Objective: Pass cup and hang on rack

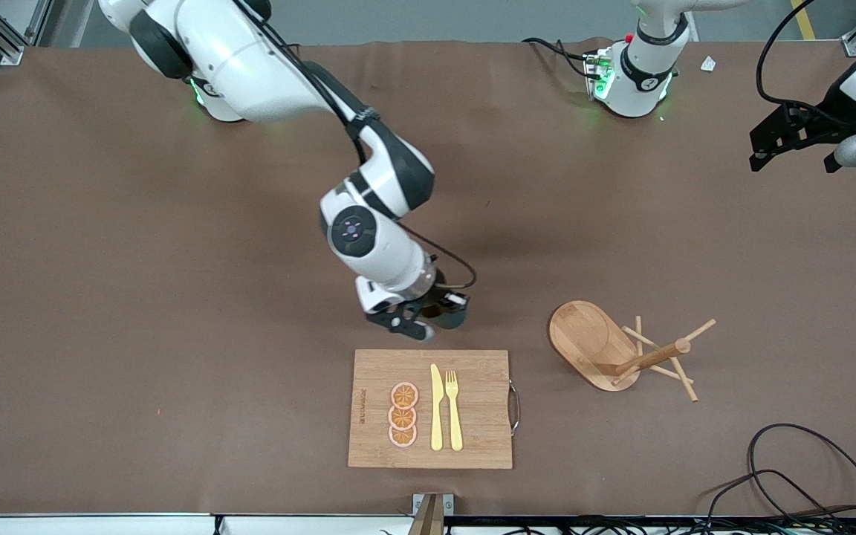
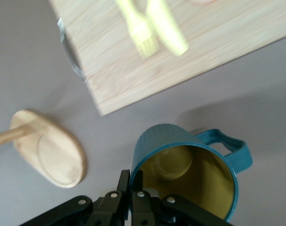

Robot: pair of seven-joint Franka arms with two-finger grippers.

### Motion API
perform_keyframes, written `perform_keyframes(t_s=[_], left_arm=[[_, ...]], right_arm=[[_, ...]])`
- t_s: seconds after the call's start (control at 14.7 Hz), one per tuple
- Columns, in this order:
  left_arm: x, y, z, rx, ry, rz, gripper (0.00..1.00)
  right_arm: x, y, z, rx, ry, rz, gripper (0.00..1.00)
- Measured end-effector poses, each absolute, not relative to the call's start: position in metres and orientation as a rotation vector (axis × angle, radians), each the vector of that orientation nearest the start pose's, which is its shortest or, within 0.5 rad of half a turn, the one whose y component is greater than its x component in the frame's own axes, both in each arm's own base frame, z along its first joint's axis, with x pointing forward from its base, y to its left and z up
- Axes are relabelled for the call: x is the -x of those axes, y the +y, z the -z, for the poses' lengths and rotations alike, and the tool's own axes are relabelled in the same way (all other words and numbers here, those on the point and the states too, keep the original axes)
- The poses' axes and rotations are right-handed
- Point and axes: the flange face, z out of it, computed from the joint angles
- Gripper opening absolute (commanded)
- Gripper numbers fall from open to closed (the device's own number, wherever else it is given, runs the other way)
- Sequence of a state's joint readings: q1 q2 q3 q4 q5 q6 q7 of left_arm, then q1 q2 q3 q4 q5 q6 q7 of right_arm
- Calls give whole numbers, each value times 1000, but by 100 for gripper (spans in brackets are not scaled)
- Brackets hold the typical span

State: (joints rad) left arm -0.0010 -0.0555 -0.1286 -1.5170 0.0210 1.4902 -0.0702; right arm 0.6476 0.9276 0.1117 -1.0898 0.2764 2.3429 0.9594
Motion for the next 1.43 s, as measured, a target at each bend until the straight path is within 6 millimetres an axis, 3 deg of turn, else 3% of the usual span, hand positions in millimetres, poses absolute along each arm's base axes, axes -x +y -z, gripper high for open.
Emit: perform_keyframes(t_s=[0.14,0.27,0.41,0.48,0.75,0.82,0.95,1.02,1.09,1.23,1.43], left_arm=[[-525,-71,-670,3115,94,43,100],[-529,-73,-666,3116,78,30,100],[-533,-82,-661,3118,61,21,100],[-535,-89,-659,3120,56,20,100],[-545,-116,-653,3129,37,19,100],[-547,-123,-651,3132,26,23,100],[-548,-140,-647,3137,-3,22,100],[-549,-148,-645,3141,-18,28,100],[-549,-156,-643,3145,-40,34,100],[-551,-171,-636,3151,-95,34,100],[-555,-210,-617,3168,-207,27,100]], right_arm=[[-582,563,-283,2607,586,-44,1],[-562,589,-284,2585,612,-60,3],[-550,604,-286,2564,628,-61,16],[-548,606,-286,2561,631,-61,23],[-551,603,-285,2564,642,-52,36],[-552,602,-285,2565,643,-51,43],[-555,600,-288,2562,648,-39,71],[-560,597,-293,2561,653,-35,94],[-569,588,-301,2570,666,-38,100],[-602,551,-327,2580,714,-34,100],[-658,462,-360,2694,566,-16,100]])
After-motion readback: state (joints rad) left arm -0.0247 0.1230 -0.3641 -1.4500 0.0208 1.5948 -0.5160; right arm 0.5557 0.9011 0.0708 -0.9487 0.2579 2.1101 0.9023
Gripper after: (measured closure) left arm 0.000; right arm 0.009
